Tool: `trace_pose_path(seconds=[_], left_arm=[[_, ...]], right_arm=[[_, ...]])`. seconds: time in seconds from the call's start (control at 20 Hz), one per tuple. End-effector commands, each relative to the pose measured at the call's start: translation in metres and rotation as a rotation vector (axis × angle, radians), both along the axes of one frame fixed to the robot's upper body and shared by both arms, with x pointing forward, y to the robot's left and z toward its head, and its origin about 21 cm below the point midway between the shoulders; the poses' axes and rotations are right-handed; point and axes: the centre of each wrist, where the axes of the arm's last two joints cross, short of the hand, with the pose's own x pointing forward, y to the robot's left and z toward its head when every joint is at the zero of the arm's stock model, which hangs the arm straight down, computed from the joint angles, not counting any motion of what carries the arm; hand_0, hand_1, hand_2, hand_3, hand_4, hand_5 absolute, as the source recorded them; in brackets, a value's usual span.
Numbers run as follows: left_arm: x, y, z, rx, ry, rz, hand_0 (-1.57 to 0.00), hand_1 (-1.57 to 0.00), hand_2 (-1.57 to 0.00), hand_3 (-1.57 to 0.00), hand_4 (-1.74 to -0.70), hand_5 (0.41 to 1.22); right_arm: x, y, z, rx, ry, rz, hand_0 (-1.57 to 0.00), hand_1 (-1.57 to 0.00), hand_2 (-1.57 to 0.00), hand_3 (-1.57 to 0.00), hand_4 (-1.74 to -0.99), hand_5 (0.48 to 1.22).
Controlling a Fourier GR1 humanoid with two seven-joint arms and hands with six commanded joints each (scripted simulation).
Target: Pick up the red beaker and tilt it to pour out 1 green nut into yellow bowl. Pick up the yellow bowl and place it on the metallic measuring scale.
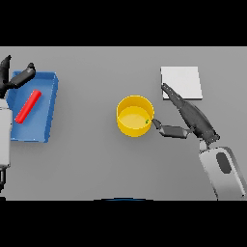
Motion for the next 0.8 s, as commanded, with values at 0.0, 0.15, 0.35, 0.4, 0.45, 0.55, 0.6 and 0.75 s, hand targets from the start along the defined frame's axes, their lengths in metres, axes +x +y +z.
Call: trace_pose_path(seconds=[0.0,0.15,0.35,0.4,0.45,0.55,0.6,0.75], left_arm=[[0.000,0.004,0.001,0.010,-0.005,0.001,0.00,0.00,0.00,0.00,-0.74,0.709],[-0.001,0.000,0.001,-0.005,-0.016,-0.011,0.00,0.00,0.00,0.00,-0.75,0.709],[-0.003,0.004,-0.004,-0.011,-0.011,-0.011,0.00,0.00,0.00,0.00,-0.75,0.714],[-0.002,0.003,-0.004,-0.016,-0.013,-0.014,0.00,0.00,0.00,0.00,-0.75,0.714],[-0.001,0.002,-0.002,-0.023,-0.021,-0.017,0.00,0.00,0.00,0.00,-0.75,0.716],[-0.001,0.004,-0.007,-0.023,-0.014,-0.014,0.00,0.00,0.00,0.00,-0.76,0.717],[-0.002,0.006,-0.004,-0.032,-0.026,-0.018,0.00,0.00,0.00,0.00,-0.76,0.720],[-0.003,0.005,-0.005,-0.059,-0.033,-0.012,0.00,0.00,0.00,0.00,-0.78,0.721]], right_arm=[[0.003,0.002,0.005,-0.078,-0.008,0.033,0.00,0.00,0.00,0.00,-1.260,0.656],[0.013,0.016,0.012,-0.280,-0.054,0.135,0.00,0.00,0.00,0.00,-1.234,0.627],[0.027,0.029,0.022,-0.452,-0.088,0.265,0.00,0.00,0.00,0.00,-1.235,0.618],[0.029,0.034,0.029,-0.482,-0.106,0.316,0.00,0.00,0.00,0.00,-1.234,0.620],[0.030,0.040,0.029,-0.510,-0.111,0.351,0.00,0.00,0.00,0.00,-1.231,0.625],[0.032,0.044,0.032,-0.582,-0.101,0.390,0.00,0.00,0.00,0.00,-1.218,0.636],[0.033,0.048,0.030,-0.607,-0.093,0.398,0.00,0.00,0.00,0.00,-1.212,0.638],[0.041,0.058,0.026,-0.665,-0.082,0.437,0.00,0.00,0.00,0.00,-1.214,0.648]])
